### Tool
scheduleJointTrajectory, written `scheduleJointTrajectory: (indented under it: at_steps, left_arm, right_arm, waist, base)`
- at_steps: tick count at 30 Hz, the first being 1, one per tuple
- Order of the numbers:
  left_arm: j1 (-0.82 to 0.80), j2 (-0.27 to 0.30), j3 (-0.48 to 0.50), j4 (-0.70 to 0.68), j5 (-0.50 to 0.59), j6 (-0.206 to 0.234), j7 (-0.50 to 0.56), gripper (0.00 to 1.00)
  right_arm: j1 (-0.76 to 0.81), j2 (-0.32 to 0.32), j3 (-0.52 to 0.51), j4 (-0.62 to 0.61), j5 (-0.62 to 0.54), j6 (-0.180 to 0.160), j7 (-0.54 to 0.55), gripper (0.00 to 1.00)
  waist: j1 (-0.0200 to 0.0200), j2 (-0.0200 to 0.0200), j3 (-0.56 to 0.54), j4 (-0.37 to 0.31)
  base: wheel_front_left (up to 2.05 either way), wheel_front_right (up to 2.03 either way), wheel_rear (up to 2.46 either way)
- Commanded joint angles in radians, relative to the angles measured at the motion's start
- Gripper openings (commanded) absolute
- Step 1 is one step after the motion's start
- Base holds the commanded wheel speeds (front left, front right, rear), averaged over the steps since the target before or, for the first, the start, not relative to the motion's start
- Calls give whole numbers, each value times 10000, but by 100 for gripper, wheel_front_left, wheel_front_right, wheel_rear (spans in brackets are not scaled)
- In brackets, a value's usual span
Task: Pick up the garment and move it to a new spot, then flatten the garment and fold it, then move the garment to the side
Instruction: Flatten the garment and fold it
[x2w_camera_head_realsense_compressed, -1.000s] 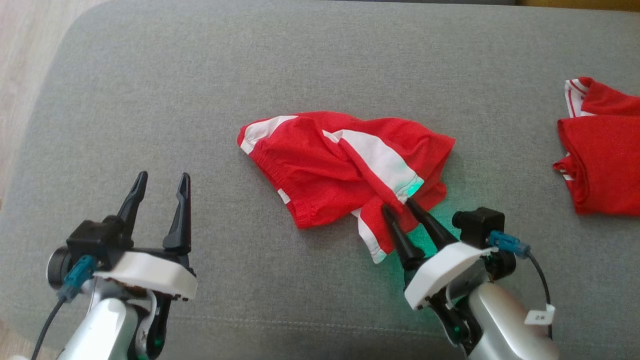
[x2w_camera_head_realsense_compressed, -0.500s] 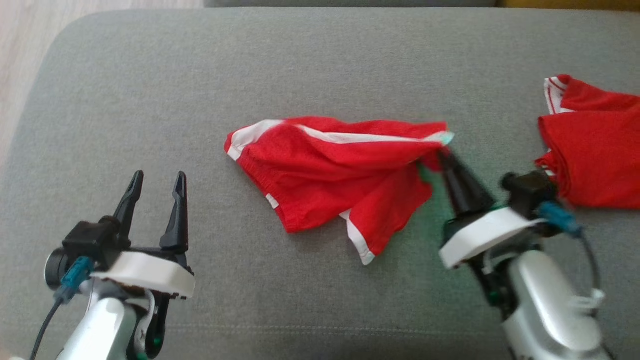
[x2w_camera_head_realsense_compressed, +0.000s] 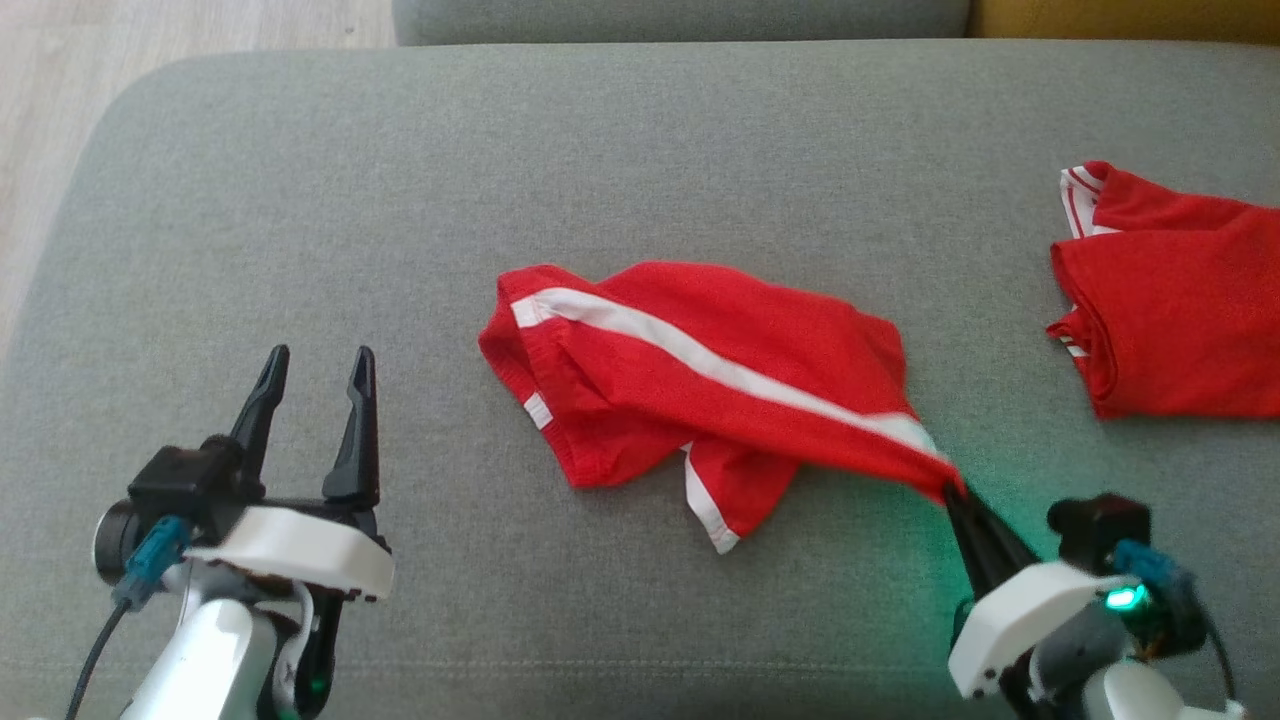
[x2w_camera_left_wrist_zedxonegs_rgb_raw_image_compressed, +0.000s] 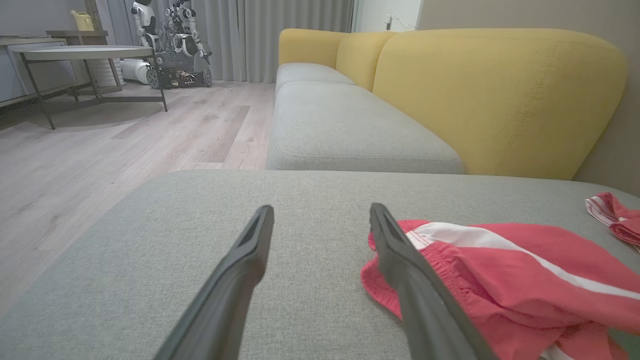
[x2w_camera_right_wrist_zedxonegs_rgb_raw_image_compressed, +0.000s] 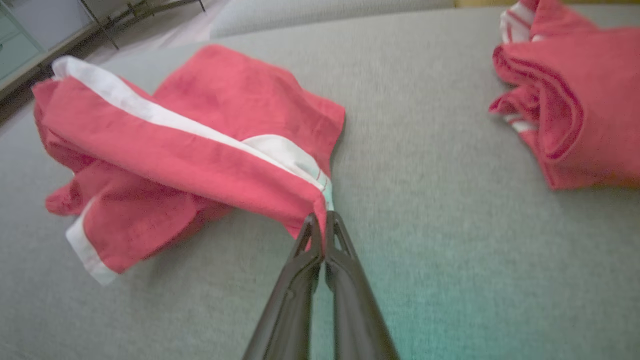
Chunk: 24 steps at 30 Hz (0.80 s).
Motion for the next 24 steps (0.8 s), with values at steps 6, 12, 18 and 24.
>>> scheduleJointTrajectory:
  at_steps: [6,12,18,24]
  left_arm:
    - [-191,192,441,-269,102,-58,-113,100]
    - [-85,200,431,-223,86,-37,-115,100]
    - [115,237,433,-255,72,74,-109,100]
    - [363,303,448,-383,62,249,-19,100]
  right_arm:
    - [-316,222,32,821,-206,-7,-86,100]
    - [-323,363,-38,671,-77,-7,-553,100]
    - [-156,414,-272,-767,-32,-7,-881,100]
    - [-240,430,-571,-2224,-428,-7,-841,100]
  waist:
    - [0,0,-106,-32]
    - [0,0,-303,-47]
    - [0,0,-530,-99]
    - [0,0,-816,-177]
  base:
    - [0,0,0]
    - [0,0,0]
    - [0,0,0]
    - [0,0,0]
